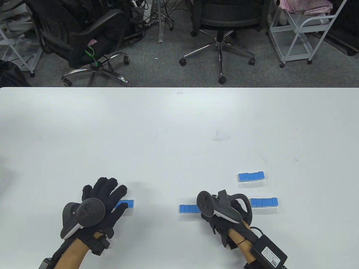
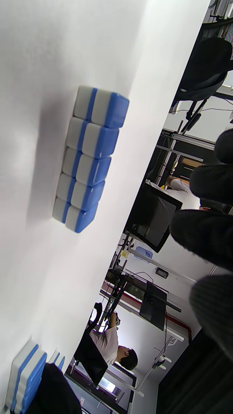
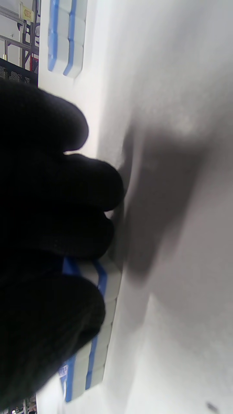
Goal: Build mahjong tile wall
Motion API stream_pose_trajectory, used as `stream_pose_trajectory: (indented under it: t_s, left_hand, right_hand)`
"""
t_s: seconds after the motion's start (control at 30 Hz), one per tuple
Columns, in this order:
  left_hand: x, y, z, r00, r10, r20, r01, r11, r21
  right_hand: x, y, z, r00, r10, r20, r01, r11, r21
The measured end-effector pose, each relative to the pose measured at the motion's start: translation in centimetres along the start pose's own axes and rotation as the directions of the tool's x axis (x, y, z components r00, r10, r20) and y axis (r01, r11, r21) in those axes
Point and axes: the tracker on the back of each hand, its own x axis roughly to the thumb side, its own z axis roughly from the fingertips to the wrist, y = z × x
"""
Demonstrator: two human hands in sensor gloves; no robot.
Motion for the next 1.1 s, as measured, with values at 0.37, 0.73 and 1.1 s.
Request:
stream_pose_trajectory:
  t_s: [0.37, 0.73, 1.1]
  left_hand:
    - [-0.1, 0.2, 0.0, 1.0, 0.009, 0.001, -0.009, 1.0, 0.004]
    - [0.0, 0.3, 0.0, 1.0, 0.026, 0.014, -0.026, 1.0, 0.007]
    - [-0.3, 0.2, 0.0, 0.998, 0.064, 0.019, -0.063, 0.998, -0.031]
  right_hand:
    - [-5.0, -7.5, 2.8, 0.952, -0.212, -0.219, 0.155, 0.956, -0.25]
    - [-18.8, -9.1, -1.3, 0.742, -0.142, -0.655, 0.23, 0.972, 0.05]
    - [-19.1, -2.6, -5.7, 0.689, -0.211, -0.693, 0.413, 0.9, 0.137]
